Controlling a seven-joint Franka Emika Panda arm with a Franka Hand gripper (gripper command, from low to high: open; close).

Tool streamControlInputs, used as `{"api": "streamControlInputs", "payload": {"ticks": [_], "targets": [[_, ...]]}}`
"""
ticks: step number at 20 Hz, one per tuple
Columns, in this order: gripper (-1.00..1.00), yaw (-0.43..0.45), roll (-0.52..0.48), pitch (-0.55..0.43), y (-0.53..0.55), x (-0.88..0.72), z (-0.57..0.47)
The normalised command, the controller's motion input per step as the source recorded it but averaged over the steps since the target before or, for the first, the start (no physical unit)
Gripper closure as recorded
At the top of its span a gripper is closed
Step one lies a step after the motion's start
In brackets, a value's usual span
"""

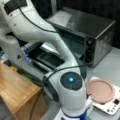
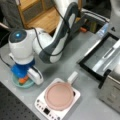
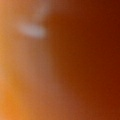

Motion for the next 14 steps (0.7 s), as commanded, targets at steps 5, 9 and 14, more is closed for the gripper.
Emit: {"api": "streamControlInputs", "payload": {"ticks": [5, 9, 14], "targets": [[1.0, 0.165, 0.035, 0.012, -0.06, -0.21, 0.14], [1.0, 0.112, 0.043, 0.0, -0.09, -0.19, 0.08], [1.0, 0.115, 0.032, 0.002, -0.1, -0.18, 0.1]]}}
